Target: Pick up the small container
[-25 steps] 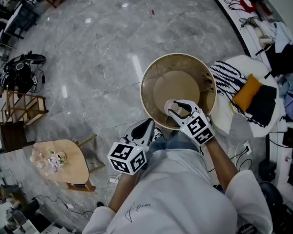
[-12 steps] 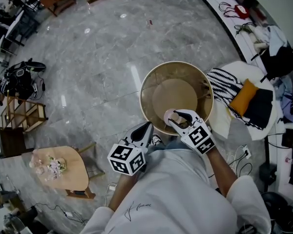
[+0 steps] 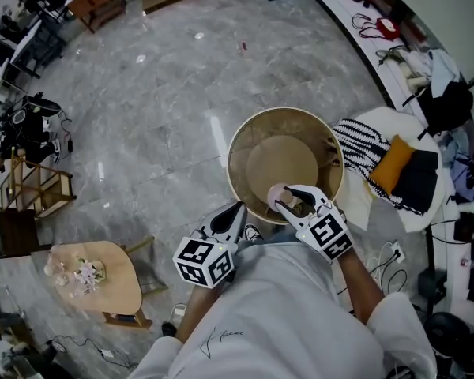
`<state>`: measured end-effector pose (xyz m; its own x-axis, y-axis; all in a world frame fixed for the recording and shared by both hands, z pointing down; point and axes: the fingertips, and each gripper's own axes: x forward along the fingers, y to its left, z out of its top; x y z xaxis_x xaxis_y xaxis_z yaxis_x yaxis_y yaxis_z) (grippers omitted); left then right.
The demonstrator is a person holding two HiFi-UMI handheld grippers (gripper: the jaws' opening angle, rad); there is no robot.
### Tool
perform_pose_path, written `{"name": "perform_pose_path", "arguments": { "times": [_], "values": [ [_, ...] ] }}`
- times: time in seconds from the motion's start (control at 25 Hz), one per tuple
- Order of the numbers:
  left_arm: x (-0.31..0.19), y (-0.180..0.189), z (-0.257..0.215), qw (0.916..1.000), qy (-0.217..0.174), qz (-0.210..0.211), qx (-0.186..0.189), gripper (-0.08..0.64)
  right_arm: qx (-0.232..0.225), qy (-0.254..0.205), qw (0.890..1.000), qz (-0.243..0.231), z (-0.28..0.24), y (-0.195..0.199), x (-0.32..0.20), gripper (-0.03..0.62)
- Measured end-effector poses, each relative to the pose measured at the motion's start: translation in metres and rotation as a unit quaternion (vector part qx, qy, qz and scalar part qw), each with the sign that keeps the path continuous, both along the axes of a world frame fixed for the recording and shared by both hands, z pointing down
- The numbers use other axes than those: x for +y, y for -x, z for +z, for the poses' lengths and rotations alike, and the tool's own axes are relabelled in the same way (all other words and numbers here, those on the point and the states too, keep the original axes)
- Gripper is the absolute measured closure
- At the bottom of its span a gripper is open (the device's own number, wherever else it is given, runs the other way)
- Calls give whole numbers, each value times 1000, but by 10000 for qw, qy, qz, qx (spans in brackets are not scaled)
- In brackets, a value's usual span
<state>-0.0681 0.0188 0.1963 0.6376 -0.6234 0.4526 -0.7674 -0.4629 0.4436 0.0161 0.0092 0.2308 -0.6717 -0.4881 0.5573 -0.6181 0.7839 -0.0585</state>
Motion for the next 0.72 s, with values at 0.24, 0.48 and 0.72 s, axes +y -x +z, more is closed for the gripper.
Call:
{"name": "perform_pose_path", "arguments": {
  "times": [0.24, 0.48, 0.72],
  "values": [
    [3, 9, -2, 10000, -64, 37, -20, 543, -97, -71, 9999, 48, -13, 6, 8, 445],
    [4, 18, -2, 9995, -205, 86, -212, 543, -144, -140, 9997, 110, -21, 7, 14, 443],
    [6, 20, -6, 9982, -394, 232, -377, 543, -225, -169, 9993, 259, -32, 7, 14, 443]
  ]
}}
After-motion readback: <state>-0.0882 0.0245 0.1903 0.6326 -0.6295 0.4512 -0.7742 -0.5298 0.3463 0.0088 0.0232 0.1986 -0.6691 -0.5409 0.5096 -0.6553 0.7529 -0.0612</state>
